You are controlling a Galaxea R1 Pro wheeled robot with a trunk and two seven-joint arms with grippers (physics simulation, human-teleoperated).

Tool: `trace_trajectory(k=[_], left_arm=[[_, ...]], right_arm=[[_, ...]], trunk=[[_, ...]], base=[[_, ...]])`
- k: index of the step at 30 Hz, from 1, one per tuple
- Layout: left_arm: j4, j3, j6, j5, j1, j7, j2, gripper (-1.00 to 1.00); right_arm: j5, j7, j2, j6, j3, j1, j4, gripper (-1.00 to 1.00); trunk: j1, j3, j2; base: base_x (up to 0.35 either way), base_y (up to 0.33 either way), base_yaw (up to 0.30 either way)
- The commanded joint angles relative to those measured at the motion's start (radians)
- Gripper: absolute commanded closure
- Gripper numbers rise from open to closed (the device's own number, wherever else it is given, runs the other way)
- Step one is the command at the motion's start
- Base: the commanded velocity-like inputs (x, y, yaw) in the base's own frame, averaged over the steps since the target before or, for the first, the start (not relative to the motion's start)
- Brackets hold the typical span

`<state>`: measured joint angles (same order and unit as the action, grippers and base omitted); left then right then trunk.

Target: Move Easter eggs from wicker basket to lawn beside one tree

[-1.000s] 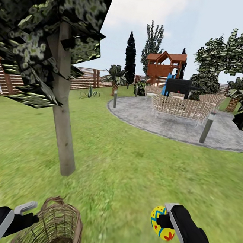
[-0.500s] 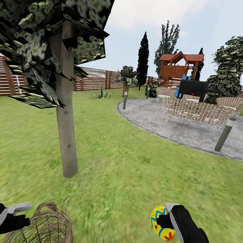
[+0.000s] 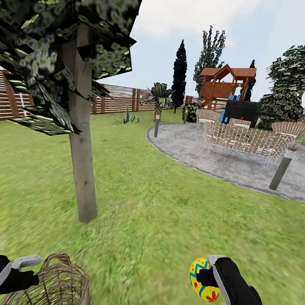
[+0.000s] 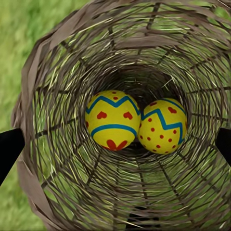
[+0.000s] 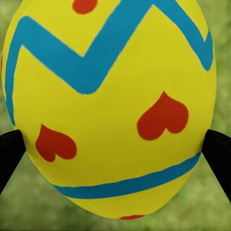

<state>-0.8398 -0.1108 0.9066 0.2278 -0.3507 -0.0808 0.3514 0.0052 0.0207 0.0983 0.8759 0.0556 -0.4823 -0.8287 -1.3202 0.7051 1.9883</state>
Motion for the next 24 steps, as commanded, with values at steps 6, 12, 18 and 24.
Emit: trace_trajectory(k=[6, 12, 18, 24], left_arm=[[-0.001, 0.0, 0.006, -0.003, -0.001, -0.008, -0.005, -1.0], [-0.001, -0.001, 0.005, -0.004, -0.001, -0.008, -0.005, -1.0], [-0.001, -0.003, 0.005, -0.002, -0.001, -0.007, -0.006, -1.0], [-0.002, -0.004, 0.005, -0.001, -0.001, -0.007, -0.006, -1.0]], right_arm=[[0.001, 0.002, 0.001, 0.005, 0.003, 0.0, -0.001, 1.0], [0.001, 0.002, 0.001, 0.005, 0.004, 0.0, -0.001, 1.0], [0.001, 0.002, 0.001, 0.004, 0.003, 0.0, -0.001, 1.0], [0.001, 0.004, 0.002, 0.002, 0.003, 0.0, -0.001, 1.0]], trunk=[[-0.023, 0.02, 0.043], [-0.046, 0.039, 0.085], [-0.069, 0.058, 0.127], [-0.084, 0.07, 0.155]], base=[[0.0, 0.0, 0.0], [0.0, 0.0, 0.0], [0.0, 0.0, 0.0], [0.0, 0.0, 0.0]])
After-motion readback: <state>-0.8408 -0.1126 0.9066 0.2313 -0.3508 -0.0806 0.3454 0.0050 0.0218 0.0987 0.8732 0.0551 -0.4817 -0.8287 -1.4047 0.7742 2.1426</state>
